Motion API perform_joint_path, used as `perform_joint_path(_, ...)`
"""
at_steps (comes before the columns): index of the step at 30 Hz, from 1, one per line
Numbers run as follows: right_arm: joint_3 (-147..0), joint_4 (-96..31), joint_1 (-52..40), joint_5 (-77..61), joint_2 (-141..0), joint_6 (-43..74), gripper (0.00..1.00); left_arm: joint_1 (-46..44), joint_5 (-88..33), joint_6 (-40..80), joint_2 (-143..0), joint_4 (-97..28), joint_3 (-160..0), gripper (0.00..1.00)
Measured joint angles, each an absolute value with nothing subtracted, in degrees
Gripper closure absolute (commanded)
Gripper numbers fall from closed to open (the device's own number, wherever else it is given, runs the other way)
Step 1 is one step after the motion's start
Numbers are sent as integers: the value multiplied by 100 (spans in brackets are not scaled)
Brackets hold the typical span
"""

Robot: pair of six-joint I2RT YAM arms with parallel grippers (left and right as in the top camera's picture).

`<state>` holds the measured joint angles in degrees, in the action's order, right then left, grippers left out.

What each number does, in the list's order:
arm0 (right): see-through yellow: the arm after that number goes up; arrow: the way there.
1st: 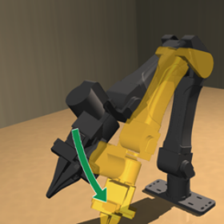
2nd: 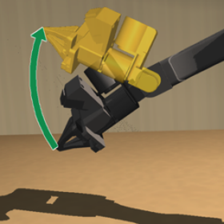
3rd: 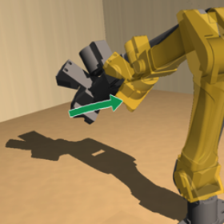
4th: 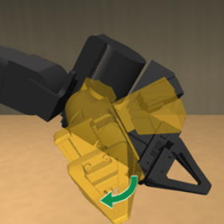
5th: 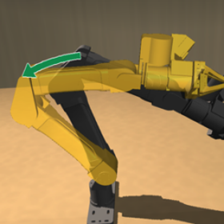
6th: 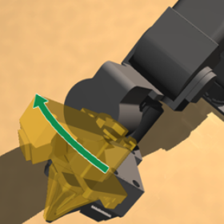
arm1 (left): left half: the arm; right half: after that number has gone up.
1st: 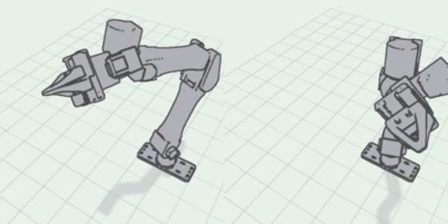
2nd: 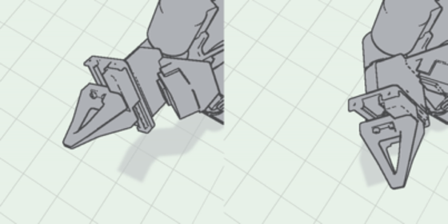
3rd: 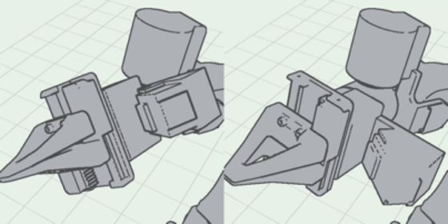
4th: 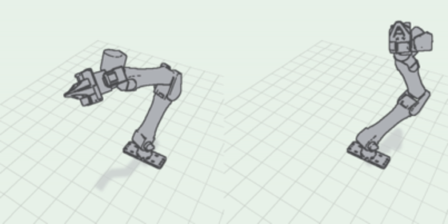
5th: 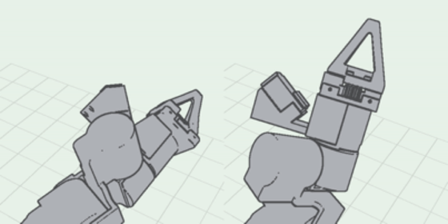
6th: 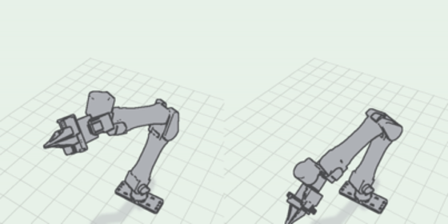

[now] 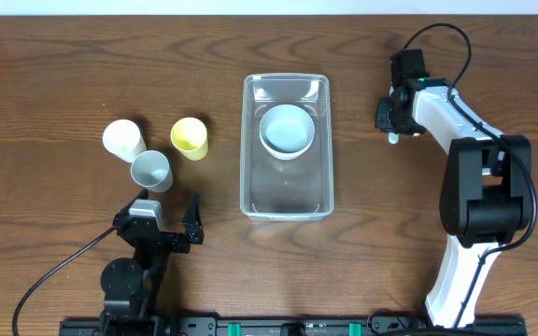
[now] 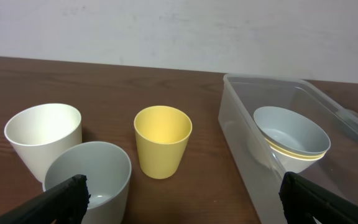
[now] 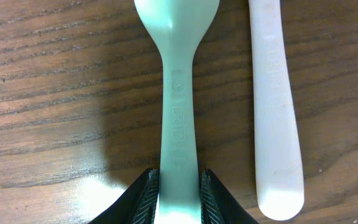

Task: Pack container
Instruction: 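Lift the spoon with the right gripper over the container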

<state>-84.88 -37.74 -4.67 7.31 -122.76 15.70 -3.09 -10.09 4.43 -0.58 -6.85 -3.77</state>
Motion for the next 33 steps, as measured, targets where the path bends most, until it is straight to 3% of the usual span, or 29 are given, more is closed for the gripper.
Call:
perform_joint_path(6,-8379,-3771,-464,731,-12208,1597,69,-309,-1011,443,-58,-683,-377,2)
perform_joint_path(9,-8379,-3774,-467,722,-12208,1597,73,-309,-1009,443,-58,-685,-377,2)
perform_joint_path(14,-8374,-3791,-467,657,-12197,1614,89,-309,-1009,443,-58,-683,-377,2)
perform_joint_path(33,-8484,-4139,-467,598,-12184,1612,94,-309,-1009,443,-58,-685,-377,2)
